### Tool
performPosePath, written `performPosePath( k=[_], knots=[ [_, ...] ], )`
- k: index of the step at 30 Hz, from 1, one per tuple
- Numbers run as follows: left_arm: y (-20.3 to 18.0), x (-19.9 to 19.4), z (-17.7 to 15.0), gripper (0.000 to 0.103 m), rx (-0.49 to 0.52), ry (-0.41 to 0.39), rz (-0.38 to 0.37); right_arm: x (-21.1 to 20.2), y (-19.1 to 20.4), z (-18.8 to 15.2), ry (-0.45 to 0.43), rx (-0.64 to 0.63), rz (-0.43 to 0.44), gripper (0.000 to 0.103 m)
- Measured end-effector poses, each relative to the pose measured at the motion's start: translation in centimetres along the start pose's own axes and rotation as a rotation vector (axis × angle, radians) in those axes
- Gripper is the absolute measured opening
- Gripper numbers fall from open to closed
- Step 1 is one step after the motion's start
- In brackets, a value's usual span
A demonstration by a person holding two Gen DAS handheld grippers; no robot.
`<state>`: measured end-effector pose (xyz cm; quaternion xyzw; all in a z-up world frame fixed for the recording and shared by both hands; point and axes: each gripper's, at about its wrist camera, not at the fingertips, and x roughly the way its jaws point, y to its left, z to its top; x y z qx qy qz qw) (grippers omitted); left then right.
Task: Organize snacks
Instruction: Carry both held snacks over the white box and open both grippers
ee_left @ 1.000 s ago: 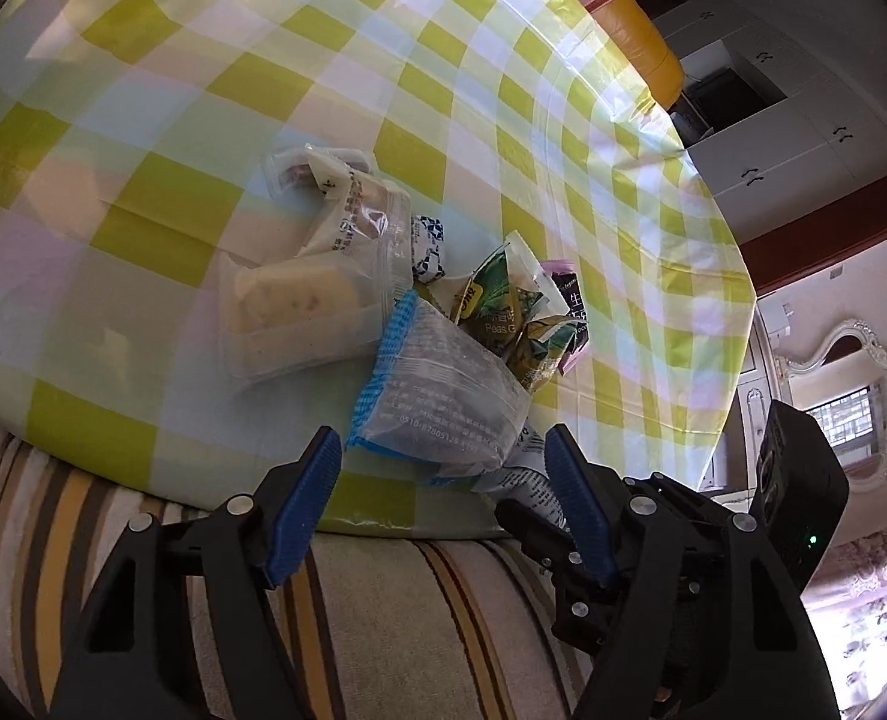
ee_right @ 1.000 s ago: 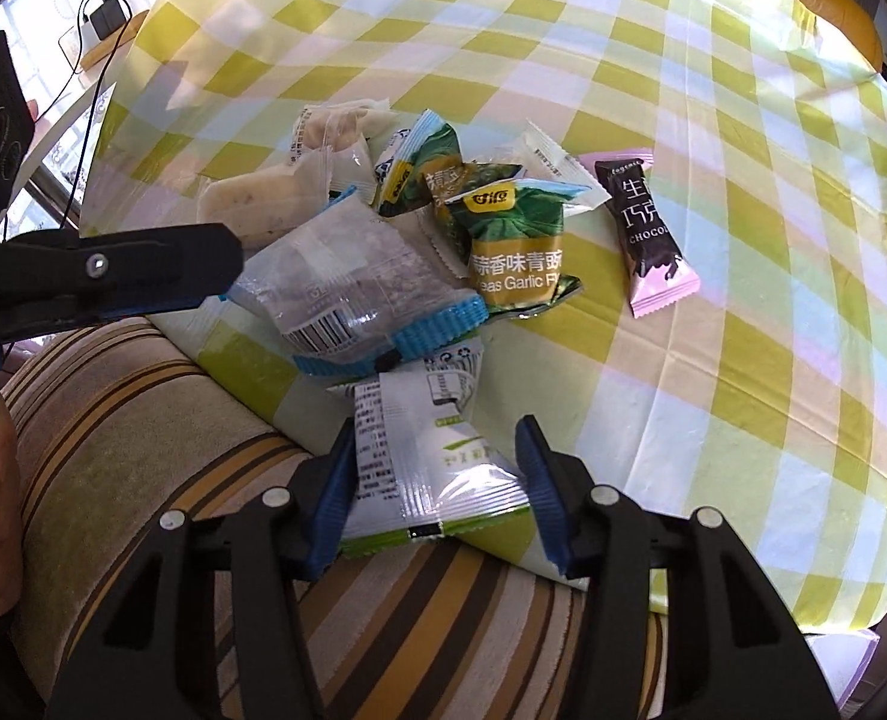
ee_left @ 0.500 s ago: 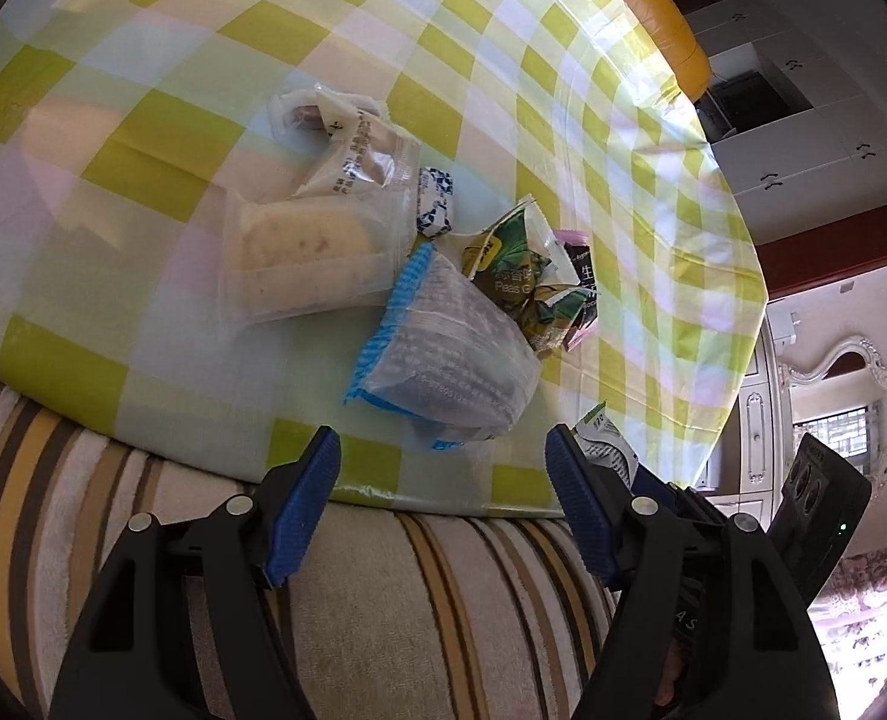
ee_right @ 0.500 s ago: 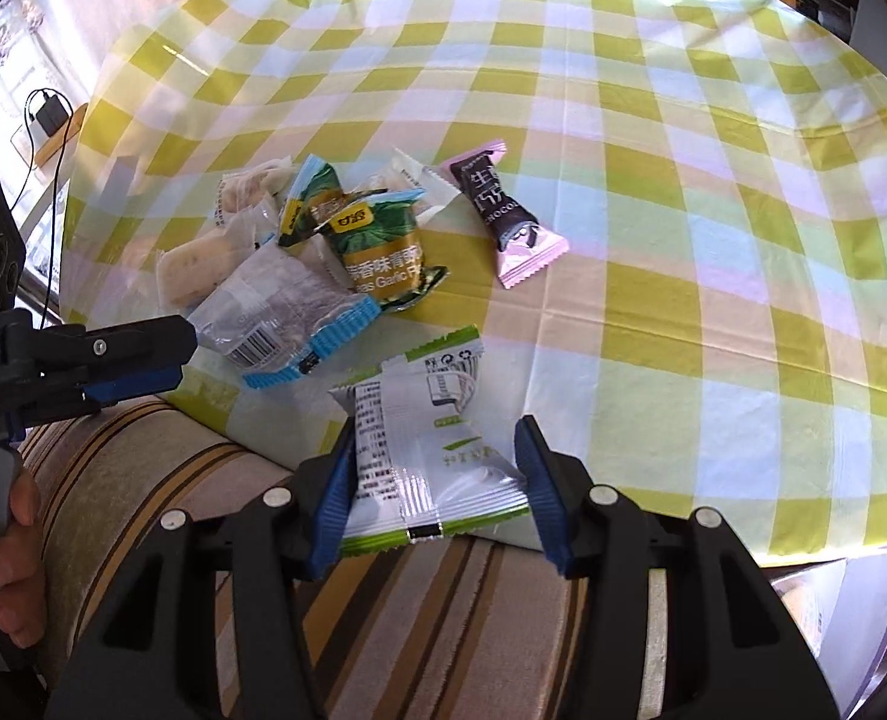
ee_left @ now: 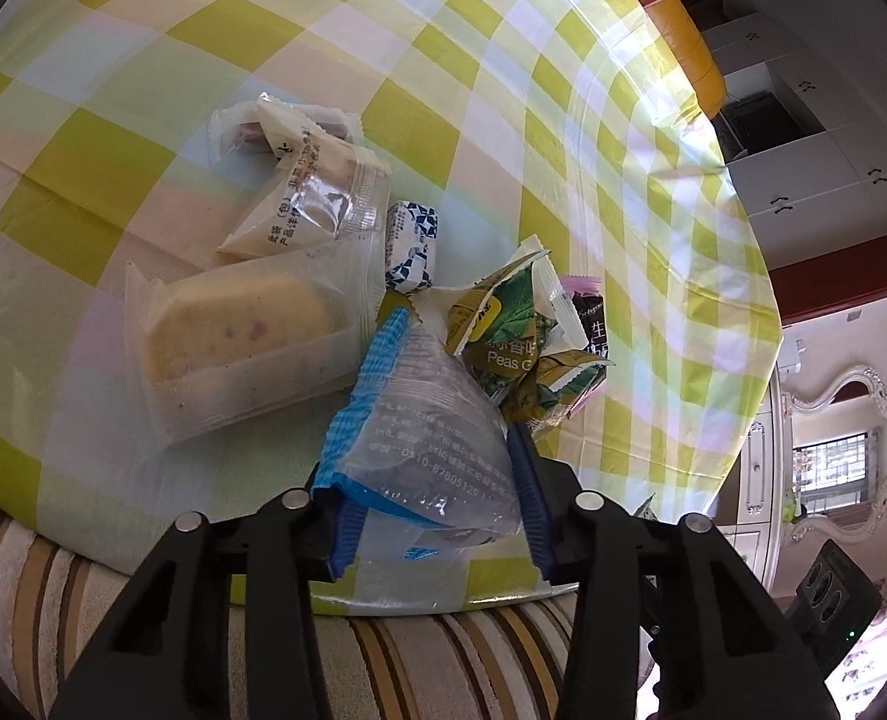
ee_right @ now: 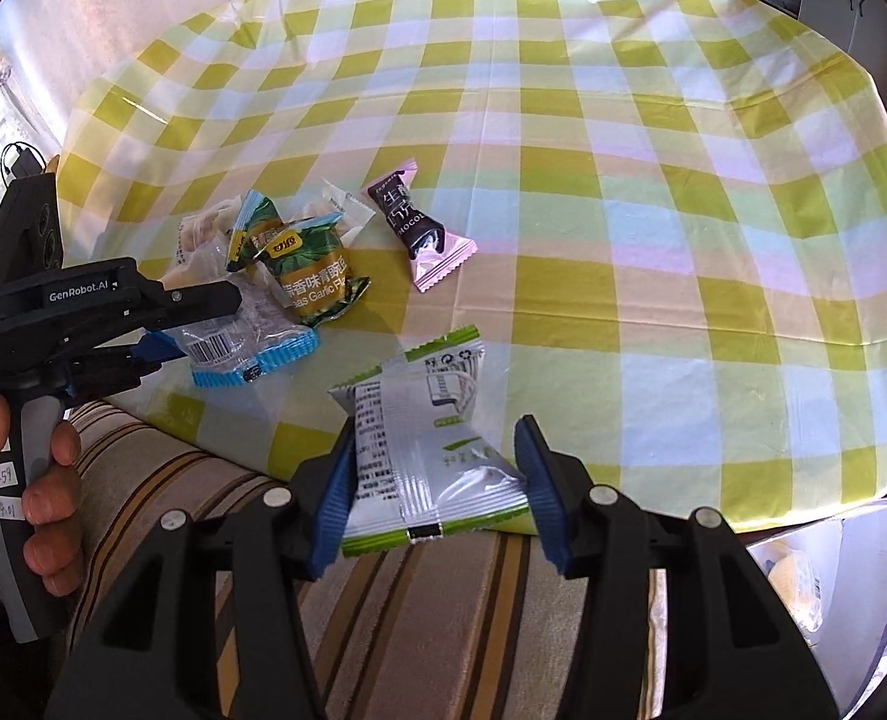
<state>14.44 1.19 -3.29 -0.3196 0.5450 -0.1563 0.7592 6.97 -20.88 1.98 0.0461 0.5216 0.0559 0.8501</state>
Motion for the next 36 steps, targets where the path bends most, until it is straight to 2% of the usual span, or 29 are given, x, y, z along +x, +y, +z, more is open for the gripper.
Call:
performPosePath(
  k=[14, 18, 22, 28, 36],
  knots=[
    [-1.5, -4.0, -2.5, 0.03, 0.064, -0.087, -0.026, -1.6, -2.1, -0.5, -0.027, 0.071, -0.043, 0.052],
    [-2.1, -4.3, -3.2, 0.03, 0.089, -0.09, -0.031, -2.1, -3.2, -0.9, -0.03, 0.1, -0.057, 0.052],
    [-3.5, -4.7, -4.1, 0.03, 0.129, -0.086, -0.068, -2.9, -4.6, -1.3, -0.042, 0.129, -0.078, 0.052],
    [-7.9, -3.8, -6.5, 0.029, 0.245, -0.031, -0.152, -4.1, -8.2, -2.9, -0.05, 0.211, -0.147, 0.052],
    [-14.2, 0.9, -10.7, 0.029, 0.412, 0.133, -0.234, -5.3, -13.6, -6.7, -0.025, 0.326, -0.254, 0.052]
  ],
)
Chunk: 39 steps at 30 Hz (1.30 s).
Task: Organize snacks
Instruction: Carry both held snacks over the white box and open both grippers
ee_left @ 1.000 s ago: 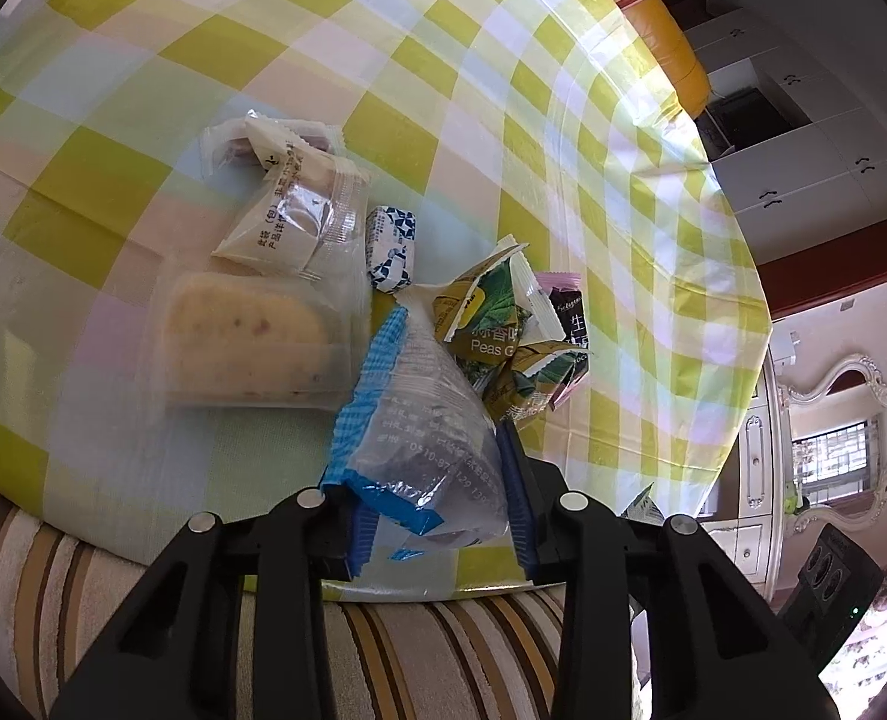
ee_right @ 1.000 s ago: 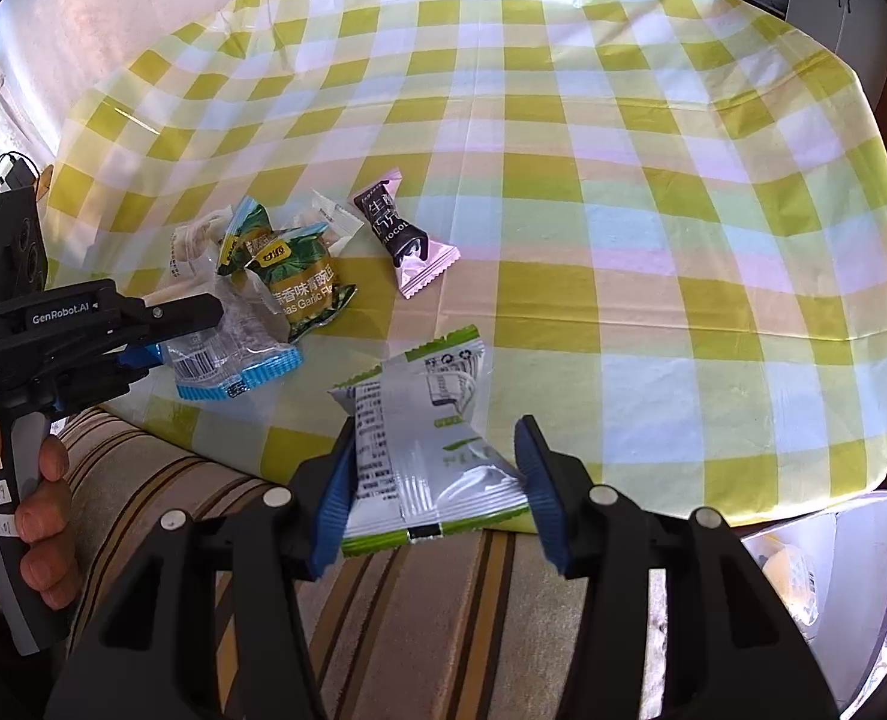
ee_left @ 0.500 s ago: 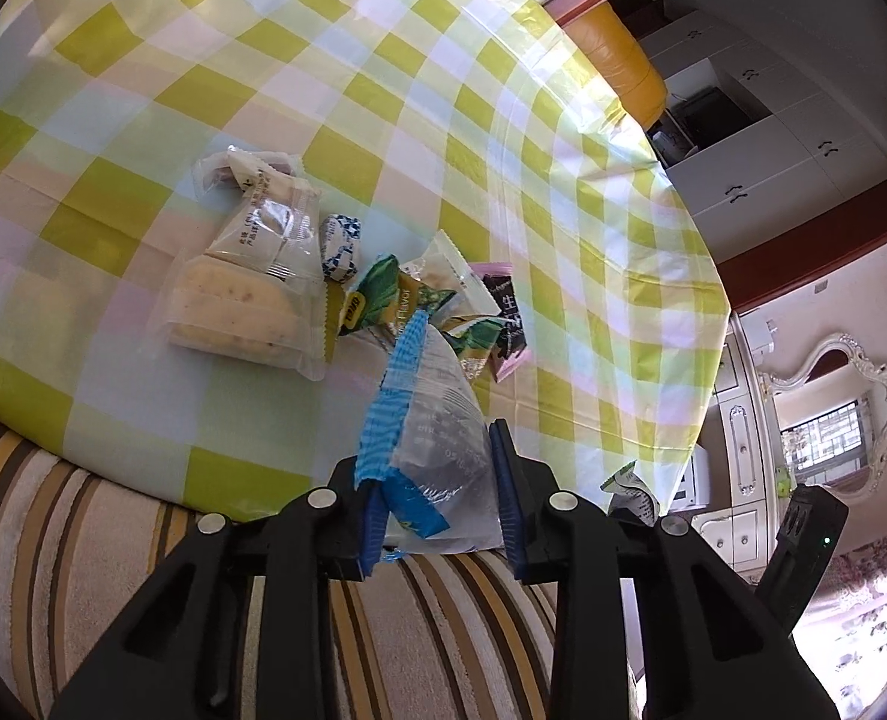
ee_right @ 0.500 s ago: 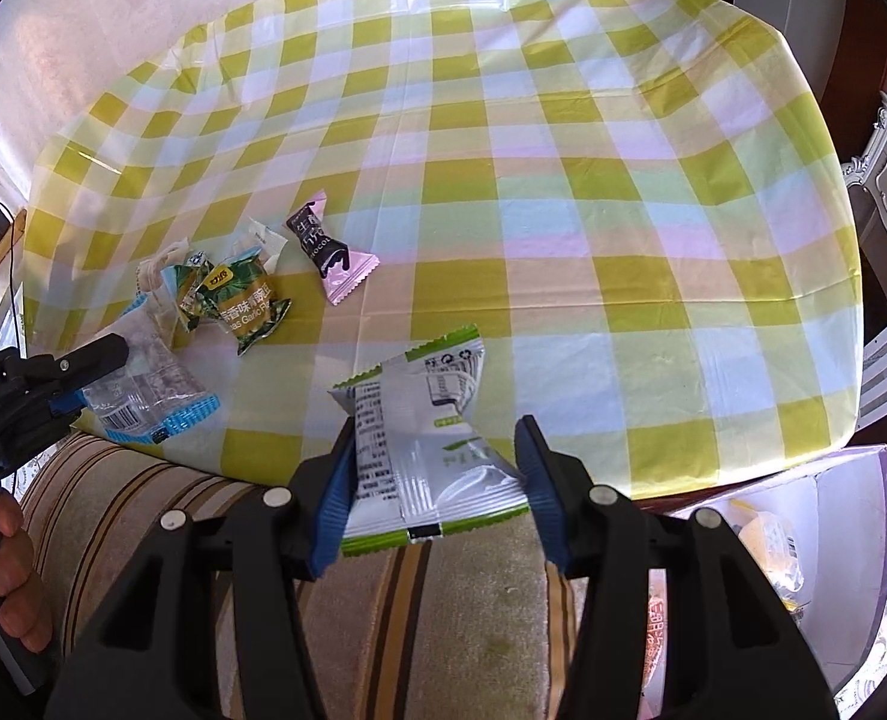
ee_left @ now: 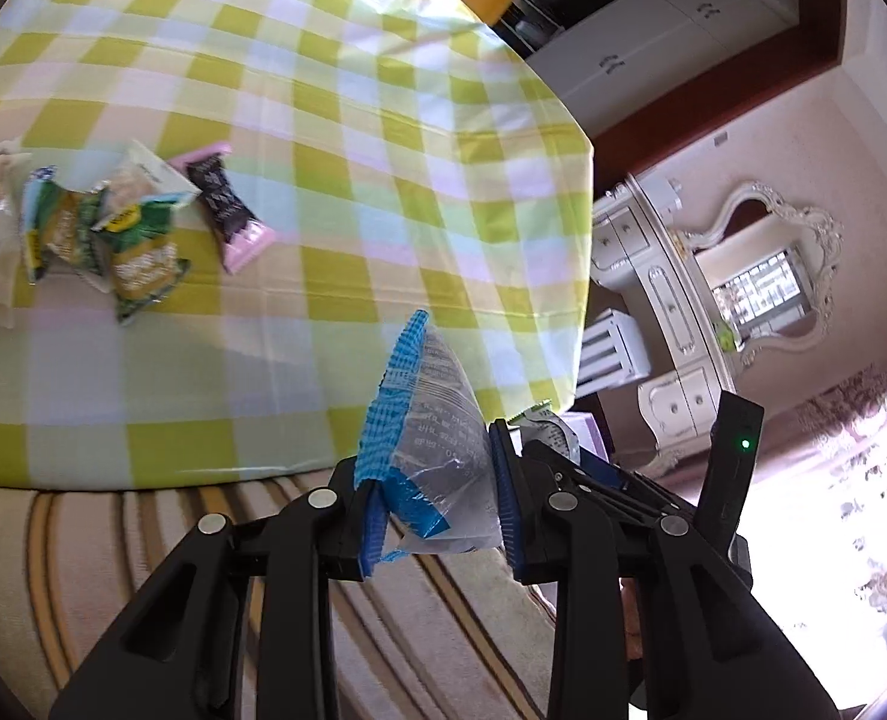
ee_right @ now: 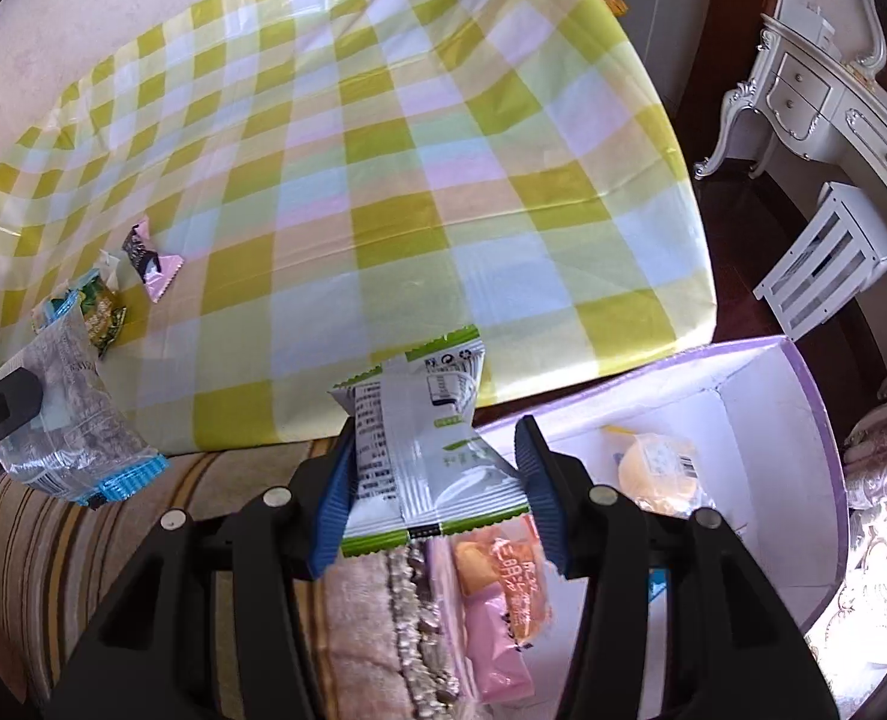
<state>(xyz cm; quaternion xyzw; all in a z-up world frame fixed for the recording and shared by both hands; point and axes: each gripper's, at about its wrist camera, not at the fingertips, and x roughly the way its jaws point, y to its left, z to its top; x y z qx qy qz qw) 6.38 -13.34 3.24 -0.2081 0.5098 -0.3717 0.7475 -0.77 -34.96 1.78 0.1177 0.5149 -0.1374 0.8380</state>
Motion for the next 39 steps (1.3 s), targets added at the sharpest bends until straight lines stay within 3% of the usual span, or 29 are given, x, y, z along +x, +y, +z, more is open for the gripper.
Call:
performPosePath(
  k=[16, 29, 31, 32, 34, 39],
  knots=[
    [-9.8, 10.7, -3.9, 0.03, 0.255, 0.258, -0.082, 1.0, -12.6, -3.9, 0.037, 0.263, -0.217, 0.052],
    [-11.7, 14.3, -5.5, 0.03, 0.324, 0.368, -0.084, 2.0, -16.0, -5.5, 0.063, 0.379, -0.279, 0.055],
    [-11.6, 14.4, -5.4, 0.038, 0.318, 0.37, -0.08, 1.9, -16.2, -5.5, 0.058, 0.398, -0.288, 0.071],
    [-11.5, 14.3, -5.3, 0.049, 0.312, 0.367, -0.081, 1.8, -16.2, -5.6, 0.054, 0.404, -0.293, 0.074],
    [-11.4, 13.9, -5.1, 0.059, 0.304, 0.349, -0.086, 1.6, -16.1, -5.5, 0.044, 0.406, -0.303, 0.076],
    [-11.3, 13.0, -4.5, 0.06, 0.308, 0.312, -0.075, 1.2, -15.5, -4.9, 0.029, 0.404, -0.293, 0.077]
  ],
)
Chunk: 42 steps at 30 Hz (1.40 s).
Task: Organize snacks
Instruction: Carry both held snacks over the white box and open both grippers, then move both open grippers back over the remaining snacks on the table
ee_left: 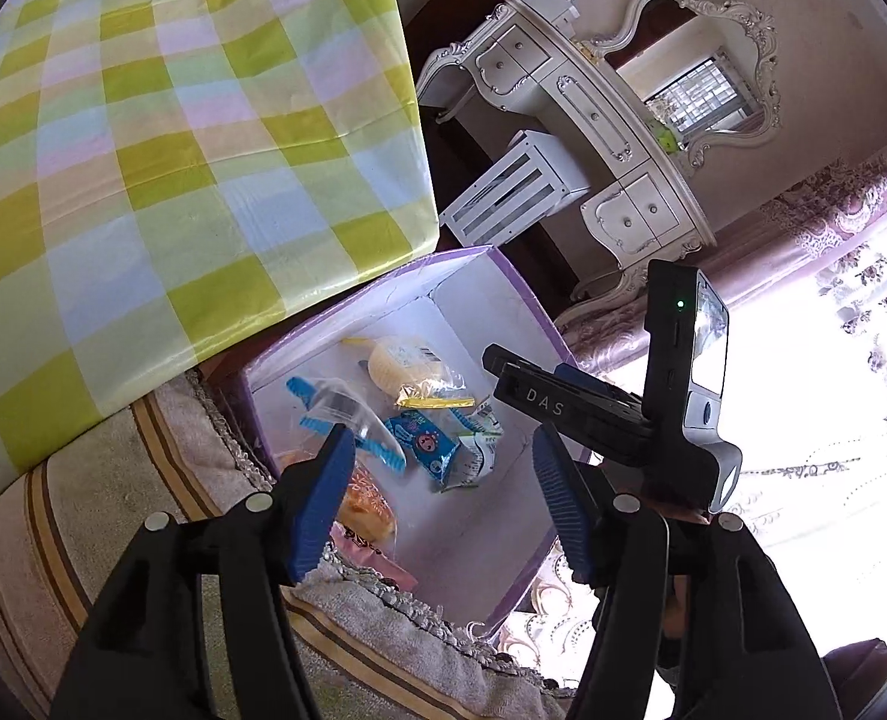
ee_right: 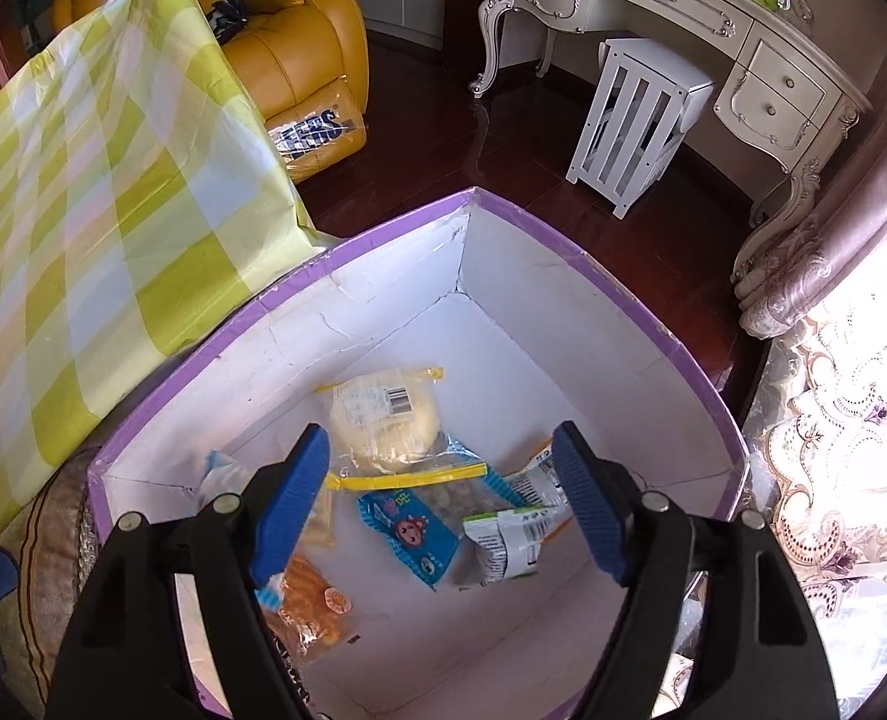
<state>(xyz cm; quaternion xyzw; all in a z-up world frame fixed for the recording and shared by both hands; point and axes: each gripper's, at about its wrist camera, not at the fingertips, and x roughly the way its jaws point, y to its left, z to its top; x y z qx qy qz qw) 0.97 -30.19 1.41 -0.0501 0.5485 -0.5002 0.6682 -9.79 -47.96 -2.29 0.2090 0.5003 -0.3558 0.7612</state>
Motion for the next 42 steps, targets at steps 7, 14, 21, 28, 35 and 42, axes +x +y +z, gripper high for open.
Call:
performPosePath(
  k=[7, 14, 21, 28, 35, 42],
  knots=[
    [1.1, -3.0, 0.6, 0.061, -0.005, -0.096, 0.064, -1.4, 1.8, 0.3, -0.031, -0.008, 0.055, 0.077],
    [3.7, -7.2, 1.2, 0.061, -0.033, -0.219, 0.166, -2.7, 5.2, 0.5, -0.044, -0.053, 0.113, 0.077],
    [7.9, -11.6, 1.0, 0.062, -0.105, -0.319, 0.281, -3.8, 9.7, -0.1, -0.05, -0.114, 0.188, 0.077],
    [12.7, -15.4, -0.1, 0.062, -0.204, -0.39, 0.353, -5.0, 14.8, -0.8, -0.067, -0.208, 0.238, 0.077],
    [16.5, -19.0, -2.2, 0.062, -0.304, -0.445, 0.418, -6.5, 19.6, -1.4, -0.115, -0.323, 0.282, 0.077],
    [20.8, -23.6, -5.7, 0.069, -0.443, -0.493, 0.525, -7.4, 24.1, -2.1, -0.128, -0.395, 0.365, 0.077]
  ],
)
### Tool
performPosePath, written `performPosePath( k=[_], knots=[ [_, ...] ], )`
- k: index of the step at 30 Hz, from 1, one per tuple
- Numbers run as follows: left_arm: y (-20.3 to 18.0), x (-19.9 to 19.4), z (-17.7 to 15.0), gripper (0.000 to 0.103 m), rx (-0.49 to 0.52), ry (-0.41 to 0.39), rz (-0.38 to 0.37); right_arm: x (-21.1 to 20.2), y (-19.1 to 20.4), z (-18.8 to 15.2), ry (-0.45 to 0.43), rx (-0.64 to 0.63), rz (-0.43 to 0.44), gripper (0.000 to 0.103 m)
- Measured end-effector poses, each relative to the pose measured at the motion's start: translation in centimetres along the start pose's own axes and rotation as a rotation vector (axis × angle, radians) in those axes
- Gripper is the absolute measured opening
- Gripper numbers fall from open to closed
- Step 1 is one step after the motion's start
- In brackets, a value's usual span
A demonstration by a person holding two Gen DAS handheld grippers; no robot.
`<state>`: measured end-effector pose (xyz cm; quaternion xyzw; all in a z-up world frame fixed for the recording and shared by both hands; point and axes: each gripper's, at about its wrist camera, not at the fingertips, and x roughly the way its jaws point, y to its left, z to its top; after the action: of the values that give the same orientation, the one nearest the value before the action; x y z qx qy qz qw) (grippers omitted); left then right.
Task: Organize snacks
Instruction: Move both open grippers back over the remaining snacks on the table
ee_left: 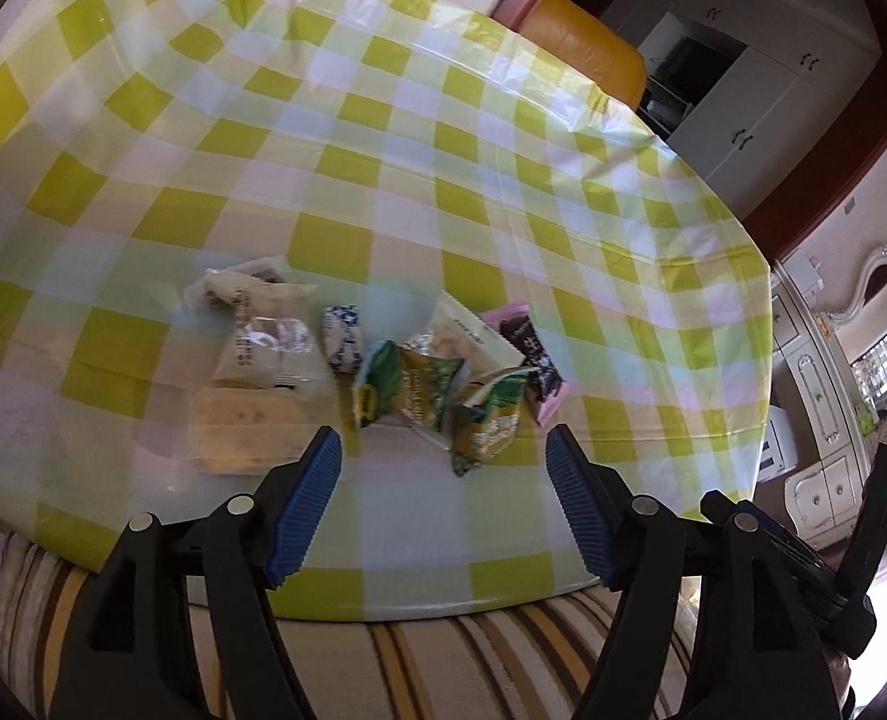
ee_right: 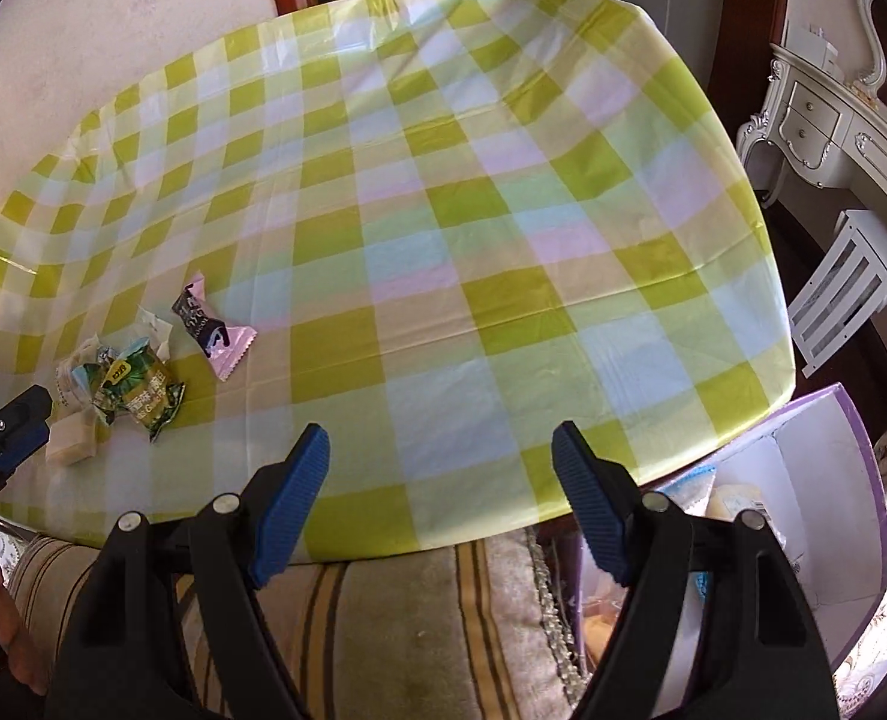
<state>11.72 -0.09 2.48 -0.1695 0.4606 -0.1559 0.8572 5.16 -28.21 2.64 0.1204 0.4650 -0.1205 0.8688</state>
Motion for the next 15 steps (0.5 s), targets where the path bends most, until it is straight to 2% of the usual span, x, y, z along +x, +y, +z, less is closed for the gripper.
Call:
performPosePath(
  k=[4, 11, 15],
  knots=[
    [3.4, -0.6, 0.3, 0.075, -0.033, 0.033, 0.084, 0.9, 2.8, 0.3, 0.013, -0.048, 0.055, 0.077],
    [6.0, 0.1, 0.5, 0.085, 0.087, 0.142, 0.213, 2.6, 8.9, 0.2, 0.045, -0.206, 0.121, 0.077],
    [6.1, 1.4, 0.8, 0.085, 0.158, 0.188, 0.258, 4.0, 11.9, 0.1, 0.082, -0.291, 0.154, 0.077]
  ],
)
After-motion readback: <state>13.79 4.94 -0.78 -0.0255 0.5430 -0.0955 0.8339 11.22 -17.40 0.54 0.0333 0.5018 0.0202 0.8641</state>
